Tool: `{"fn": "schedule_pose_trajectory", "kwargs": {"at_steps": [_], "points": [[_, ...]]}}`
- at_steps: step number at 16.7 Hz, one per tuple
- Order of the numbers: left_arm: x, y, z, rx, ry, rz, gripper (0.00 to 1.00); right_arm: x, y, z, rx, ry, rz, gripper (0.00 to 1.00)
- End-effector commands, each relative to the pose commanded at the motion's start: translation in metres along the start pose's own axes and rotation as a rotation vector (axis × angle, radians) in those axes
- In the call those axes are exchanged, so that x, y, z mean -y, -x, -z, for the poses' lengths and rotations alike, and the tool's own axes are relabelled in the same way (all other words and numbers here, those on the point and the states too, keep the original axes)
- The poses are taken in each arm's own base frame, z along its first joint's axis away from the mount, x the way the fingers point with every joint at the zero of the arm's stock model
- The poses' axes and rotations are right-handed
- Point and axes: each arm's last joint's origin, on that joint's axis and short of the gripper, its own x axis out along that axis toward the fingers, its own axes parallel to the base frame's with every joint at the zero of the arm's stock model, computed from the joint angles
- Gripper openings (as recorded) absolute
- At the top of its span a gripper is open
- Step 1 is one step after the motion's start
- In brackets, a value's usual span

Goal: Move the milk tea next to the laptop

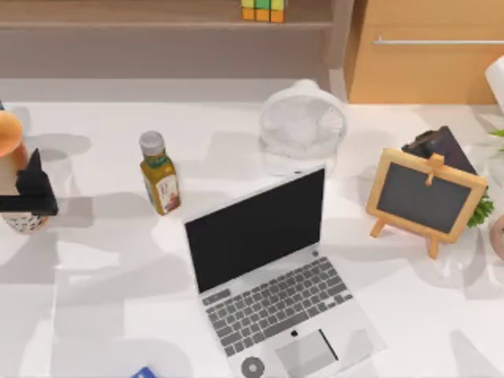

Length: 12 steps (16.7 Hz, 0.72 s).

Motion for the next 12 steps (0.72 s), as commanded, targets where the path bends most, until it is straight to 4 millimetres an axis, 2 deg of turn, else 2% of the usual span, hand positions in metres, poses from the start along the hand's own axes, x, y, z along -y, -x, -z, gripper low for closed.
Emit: {"fn": "schedule_pose_trajectory", "kwargs": {"at_steps": [11,12], "points": [[0.0,0.0,0.0,0.0,0.0,0.0,0.02,0.0,0.0,0.0,0.0,0.0,0.0,1.0],[0.0,0.0,0.0,0.0,0.0,0.0,0.0,0.0,0.0,0.0,0.0,0.0,0.0,1.0]]}}
